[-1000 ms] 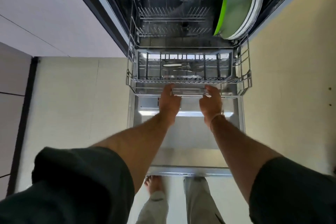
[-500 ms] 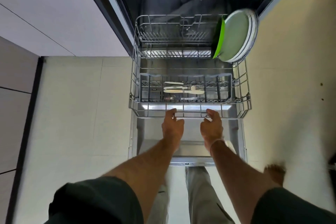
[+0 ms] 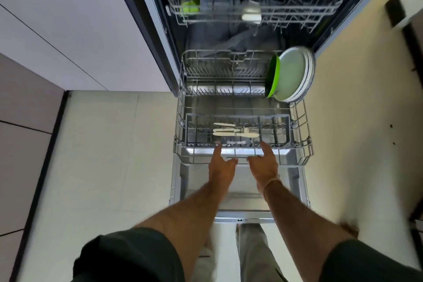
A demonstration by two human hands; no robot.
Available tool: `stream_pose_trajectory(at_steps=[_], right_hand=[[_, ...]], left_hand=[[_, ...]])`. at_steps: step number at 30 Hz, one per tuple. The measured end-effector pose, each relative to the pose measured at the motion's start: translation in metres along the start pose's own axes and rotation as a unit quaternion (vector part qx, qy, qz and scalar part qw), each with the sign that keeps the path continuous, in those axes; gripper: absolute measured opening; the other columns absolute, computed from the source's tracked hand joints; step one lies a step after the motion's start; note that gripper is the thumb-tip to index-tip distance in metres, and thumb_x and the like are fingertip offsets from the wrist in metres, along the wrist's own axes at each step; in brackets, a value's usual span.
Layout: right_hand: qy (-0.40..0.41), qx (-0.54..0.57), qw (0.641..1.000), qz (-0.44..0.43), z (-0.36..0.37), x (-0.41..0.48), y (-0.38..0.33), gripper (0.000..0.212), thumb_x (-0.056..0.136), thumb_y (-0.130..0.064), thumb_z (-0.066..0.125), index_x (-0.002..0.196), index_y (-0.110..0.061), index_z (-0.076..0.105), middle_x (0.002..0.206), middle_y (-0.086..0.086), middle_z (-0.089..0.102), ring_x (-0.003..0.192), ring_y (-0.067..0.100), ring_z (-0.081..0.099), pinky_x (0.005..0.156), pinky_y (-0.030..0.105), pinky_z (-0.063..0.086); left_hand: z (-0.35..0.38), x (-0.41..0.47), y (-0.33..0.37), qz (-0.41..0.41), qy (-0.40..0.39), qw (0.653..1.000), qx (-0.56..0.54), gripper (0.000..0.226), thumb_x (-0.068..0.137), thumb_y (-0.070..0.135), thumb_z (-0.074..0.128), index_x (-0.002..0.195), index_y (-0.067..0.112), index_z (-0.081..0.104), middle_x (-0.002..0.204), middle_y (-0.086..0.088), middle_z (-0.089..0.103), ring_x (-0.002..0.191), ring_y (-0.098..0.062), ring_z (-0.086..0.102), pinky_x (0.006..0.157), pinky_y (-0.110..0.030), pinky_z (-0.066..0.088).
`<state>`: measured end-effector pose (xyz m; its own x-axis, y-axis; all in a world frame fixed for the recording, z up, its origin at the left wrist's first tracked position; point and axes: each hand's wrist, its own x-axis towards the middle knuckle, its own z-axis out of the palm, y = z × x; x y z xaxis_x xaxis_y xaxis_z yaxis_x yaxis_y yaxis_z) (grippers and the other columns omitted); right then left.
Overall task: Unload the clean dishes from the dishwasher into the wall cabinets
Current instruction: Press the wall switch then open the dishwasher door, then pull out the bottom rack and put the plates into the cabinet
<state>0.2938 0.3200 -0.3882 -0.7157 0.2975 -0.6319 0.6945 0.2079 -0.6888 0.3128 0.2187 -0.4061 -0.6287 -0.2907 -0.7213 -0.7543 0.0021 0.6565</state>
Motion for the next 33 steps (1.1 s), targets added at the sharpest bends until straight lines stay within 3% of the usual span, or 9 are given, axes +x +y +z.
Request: stream_pose_trajectory(at_steps=[6,9,11,15,19,22,23,27,33], right_hand=[[-0.025,0.005,0.995,-0.092,0.017,-0.039,-0.093,0.067,0.081,-0.001,0.063,0.143,-0.020,0.046,0.120,-0.003,0.059,0.100,0.016,0.057,0.092,0.033,0.049],[-0.046,-0.008,0.989,-0.141,0.019,-0.066,-0.150,0.066,0.085,0.000,0.060,0.146,-0.019,0.043,0.112,0.003,0.058,0.098,0.018,0.054,0.082,0.027,0.047],[-0.064,-0.002,0.983,-0.172,0.022,-0.082,-0.188,0.066,0.087,0.001,0.061,0.147,-0.016,0.042,0.123,0.001,0.056,0.104,0.014,0.052,0.081,0.020,0.046],[-0.097,0.009,0.971,-0.217,0.026,-0.120,-0.267,0.064,0.089,-0.005,0.063,0.148,-0.014,0.040,0.136,-0.002,0.053,0.109,0.007,0.049,0.093,0.023,0.041],[-0.117,-0.008,0.956,-0.267,0.029,-0.158,-0.347,0.063,0.090,-0.012,0.064,0.148,-0.020,0.040,0.144,-0.003,0.049,0.119,0.011,0.050,0.101,0.029,0.044],[-0.116,-0.029,0.942,-0.314,0.033,-0.184,-0.410,0.058,0.091,-0.016,0.062,0.144,-0.024,0.043,0.141,-0.001,0.054,0.110,0.011,0.053,0.102,0.030,0.043],[-0.117,-0.044,0.933,-0.337,0.034,-0.192,-0.430,0.055,0.092,-0.017,0.061,0.144,-0.023,0.043,0.142,-0.001,0.053,0.114,0.014,0.054,0.103,0.030,0.041],[-0.131,-0.085,0.893,-0.422,0.039,-0.217,-0.505,0.053,0.096,-0.022,0.060,0.145,-0.021,0.042,0.147,0.001,0.048,0.130,0.023,0.050,0.107,0.034,0.042],[-0.121,-0.128,0.842,-0.509,0.061,-0.250,-0.612,0.059,0.092,-0.026,0.065,0.147,-0.023,0.041,0.148,0.001,0.047,0.131,0.023,0.050,0.110,0.039,0.041]], left_hand=[[-0.053,-0.027,0.070,0.058,-0.007,0.997,-0.055,0.053,0.090,0.012,0.066,0.137,0.029,0.049,0.128,0.006,0.062,0.116,-0.018,0.060,0.097,-0.035,0.052],[-0.087,-0.048,0.117,0.086,-0.003,0.994,-0.067,0.065,0.090,0.013,0.065,0.146,0.029,0.038,0.140,0.008,0.051,0.124,-0.019,0.055,0.101,-0.037,0.051],[-0.110,-0.062,0.154,0.113,0.028,0.992,-0.057,0.060,0.092,0.013,0.064,0.145,0.025,0.041,0.139,0.009,0.051,0.122,-0.018,0.055,0.100,-0.033,0.050],[-0.158,-0.093,0.230,0.150,0.071,0.984,-0.071,0.058,0.091,0.015,0.064,0.144,0.026,0.042,0.132,0.012,0.053,0.119,-0.015,0.056,0.099,-0.031,0.049],[-0.205,-0.122,0.311,0.185,0.094,0.975,-0.085,0.065,0.094,0.015,0.063,0.151,0.021,0.032,0.151,0.001,0.043,0.134,-0.021,0.048,0.107,-0.033,0.044],[-0.241,-0.145,0.371,0.220,0.114,0.966,-0.080,0.054,0.096,0.019,0.061,0.145,0.024,0.038,0.137,0.005,0.054,0.106,-0.011,0.063,0.081,-0.021,0.057],[-0.253,-0.151,0.389,0.236,0.118,0.962,-0.075,0.053,0.096,0.020,0.062,0.144,0.026,0.039,0.136,0.006,0.054,0.104,-0.011,0.064,0.080,-0.021,0.057],[-0.304,-0.169,0.451,0.280,0.160,0.946,-0.025,0.068,0.095,0.021,0.063,0.154,0.025,0.027,0.154,0.003,0.037,0.140,-0.025,0.040,0.110,-0.039,0.040],[-0.388,-0.190,0.531,0.333,0.237,0.911,0.044,0.076,0.090,0.021,0.066,0.155,0.023,0.026,0.158,-0.001,0.032,0.143,-0.021,0.034,0.117,-0.037,0.033]])
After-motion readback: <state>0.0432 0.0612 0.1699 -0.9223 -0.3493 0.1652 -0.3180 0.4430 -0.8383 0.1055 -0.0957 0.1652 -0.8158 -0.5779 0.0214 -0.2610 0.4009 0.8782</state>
